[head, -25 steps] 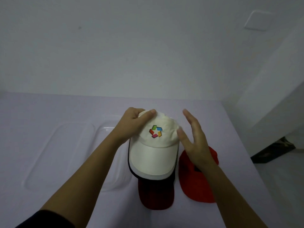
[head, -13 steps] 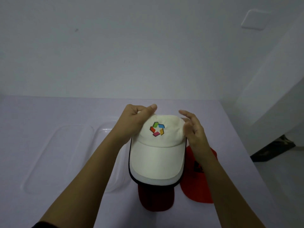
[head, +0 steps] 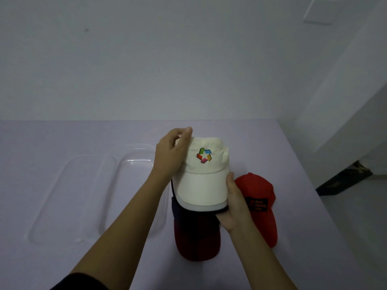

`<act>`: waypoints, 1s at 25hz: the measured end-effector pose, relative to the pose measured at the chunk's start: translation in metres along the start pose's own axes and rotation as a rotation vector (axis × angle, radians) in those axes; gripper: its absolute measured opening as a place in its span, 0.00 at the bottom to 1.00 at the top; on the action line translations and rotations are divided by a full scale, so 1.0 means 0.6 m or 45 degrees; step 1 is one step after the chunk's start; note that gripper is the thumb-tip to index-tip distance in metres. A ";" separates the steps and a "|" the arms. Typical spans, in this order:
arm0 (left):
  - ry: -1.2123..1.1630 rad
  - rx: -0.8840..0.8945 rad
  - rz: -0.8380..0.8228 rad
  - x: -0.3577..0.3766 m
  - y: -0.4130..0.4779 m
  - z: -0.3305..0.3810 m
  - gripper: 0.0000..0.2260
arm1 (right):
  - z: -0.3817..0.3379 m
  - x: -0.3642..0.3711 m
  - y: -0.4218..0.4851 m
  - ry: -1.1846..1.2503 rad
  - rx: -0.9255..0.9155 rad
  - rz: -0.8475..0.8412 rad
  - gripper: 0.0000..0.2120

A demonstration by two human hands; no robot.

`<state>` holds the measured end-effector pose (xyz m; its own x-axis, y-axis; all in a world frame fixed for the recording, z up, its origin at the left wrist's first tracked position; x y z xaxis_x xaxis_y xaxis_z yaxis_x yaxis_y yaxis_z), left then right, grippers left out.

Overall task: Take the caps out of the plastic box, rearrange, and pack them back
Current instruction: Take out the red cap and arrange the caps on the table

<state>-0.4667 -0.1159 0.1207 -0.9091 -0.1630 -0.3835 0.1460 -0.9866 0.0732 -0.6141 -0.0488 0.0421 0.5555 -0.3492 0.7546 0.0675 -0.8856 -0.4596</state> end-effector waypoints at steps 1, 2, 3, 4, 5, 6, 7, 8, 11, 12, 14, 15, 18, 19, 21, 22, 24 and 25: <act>-0.020 -0.129 -0.047 -0.005 -0.003 -0.014 0.16 | -0.002 -0.003 0.005 0.042 -0.023 0.024 0.25; -0.128 -0.305 -0.164 -0.008 -0.010 -0.027 0.21 | -0.005 -0.006 0.010 0.091 -0.040 0.042 0.24; -0.268 -0.491 -0.336 -0.006 -0.024 -0.038 0.23 | -0.009 -0.006 0.015 0.130 -0.053 0.038 0.24; -0.422 -0.636 -0.520 0.001 -0.042 -0.047 0.23 | -0.012 -0.004 0.018 0.144 -0.064 0.013 0.24; -0.568 -0.732 -0.652 0.008 -0.059 -0.053 0.22 | -0.012 0.002 0.021 0.132 -0.073 -0.013 0.25; -0.738 -0.799 -0.684 0.016 -0.069 -0.059 0.20 | -0.008 0.005 0.026 0.100 -0.081 -0.036 0.25; -0.887 -0.817 -0.655 0.023 -0.072 -0.065 0.18 | -0.005 0.009 0.030 0.056 -0.094 -0.065 0.26; -1.006 -0.793 -0.605 0.027 -0.069 -0.070 0.16 | -0.003 0.012 0.034 0.003 -0.116 -0.097 0.27; -1.168 -0.711 -0.528 0.020 -0.050 -0.081 0.16 | -0.010 0.014 0.044 -0.197 -0.131 -0.208 0.30; -1.178 -0.718 -0.531 0.019 -0.043 -0.087 0.17 | -0.017 0.013 0.049 -0.275 -0.110 -0.224 0.30; -1.114 -0.759 -0.542 0.023 -0.031 -0.104 0.19 | -0.032 0.012 0.063 -0.444 -0.104 -0.196 0.28; -1.068 -0.780 -0.532 0.027 -0.024 -0.116 0.19 | -0.038 0.008 0.073 -0.514 -0.113 -0.160 0.26; -0.936 -0.834 -0.411 0.044 0.008 -0.147 0.20 | -0.049 0.000 0.114 -0.666 -0.086 -0.063 0.30; -0.896 -0.847 -0.375 0.049 0.021 -0.156 0.21 | -0.052 -0.002 0.132 -0.718 -0.075 -0.036 0.35; -0.793 -0.830 -0.342 0.061 0.049 -0.171 0.22 | -0.059 -0.004 0.168 -0.771 -0.048 -0.027 0.40; -0.758 -0.827 -0.335 0.068 0.065 -0.181 0.22 | -0.062 -0.004 0.187 -0.772 -0.013 -0.027 0.39; -0.722 -0.867 -0.328 0.079 0.091 -0.205 0.23 | -0.062 -0.010 0.221 -0.771 0.063 -0.030 0.30; -0.697 -0.905 -0.334 0.087 0.103 -0.218 0.23 | -0.060 -0.014 0.239 -0.783 0.093 -0.023 0.25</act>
<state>-0.4538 -0.1865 -0.0154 -0.9776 -0.0852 0.1924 -0.0496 -0.7953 -0.6042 -0.6388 -0.1838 -0.0133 0.9281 -0.0748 0.3648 0.1260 -0.8587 -0.4967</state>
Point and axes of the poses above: each hand's wrist, its own y-axis towards the middle knuckle, its own x-axis out of the palm, z = x × y, the point moved 2 cm from there along y, towards the middle knuckle, and after that the axes turned 10 degrees about y, right-handed, at the moved point
